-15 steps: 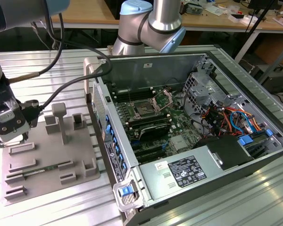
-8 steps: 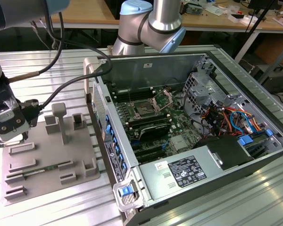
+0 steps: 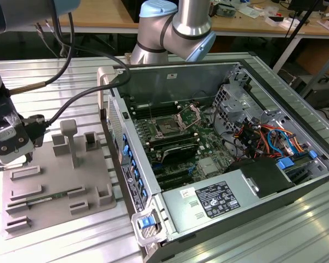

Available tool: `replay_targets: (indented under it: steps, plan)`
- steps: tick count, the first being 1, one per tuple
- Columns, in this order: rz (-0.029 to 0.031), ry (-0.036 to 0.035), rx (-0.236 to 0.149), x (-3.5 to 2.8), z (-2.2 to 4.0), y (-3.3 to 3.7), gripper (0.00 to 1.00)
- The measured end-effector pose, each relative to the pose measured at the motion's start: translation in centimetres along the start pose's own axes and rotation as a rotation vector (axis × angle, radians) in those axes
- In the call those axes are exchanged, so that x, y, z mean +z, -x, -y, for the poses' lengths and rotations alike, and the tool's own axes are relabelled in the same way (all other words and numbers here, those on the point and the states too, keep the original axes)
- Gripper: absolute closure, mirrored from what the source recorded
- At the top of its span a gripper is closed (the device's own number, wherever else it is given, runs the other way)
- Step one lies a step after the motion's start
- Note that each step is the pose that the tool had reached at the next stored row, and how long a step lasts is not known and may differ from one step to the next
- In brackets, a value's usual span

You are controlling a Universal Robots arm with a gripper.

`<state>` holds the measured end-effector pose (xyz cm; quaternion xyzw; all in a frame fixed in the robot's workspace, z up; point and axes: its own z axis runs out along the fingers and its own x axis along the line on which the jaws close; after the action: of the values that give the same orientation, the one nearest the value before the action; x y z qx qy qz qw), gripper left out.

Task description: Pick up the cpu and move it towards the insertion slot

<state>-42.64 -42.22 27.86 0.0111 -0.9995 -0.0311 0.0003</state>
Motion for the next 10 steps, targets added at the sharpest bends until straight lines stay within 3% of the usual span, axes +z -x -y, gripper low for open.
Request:
replay_targets:
  steps: [10]
  plan:
    - [0.0000,0.0000,0.000,-0.33,-0.02,0.00,0.45]
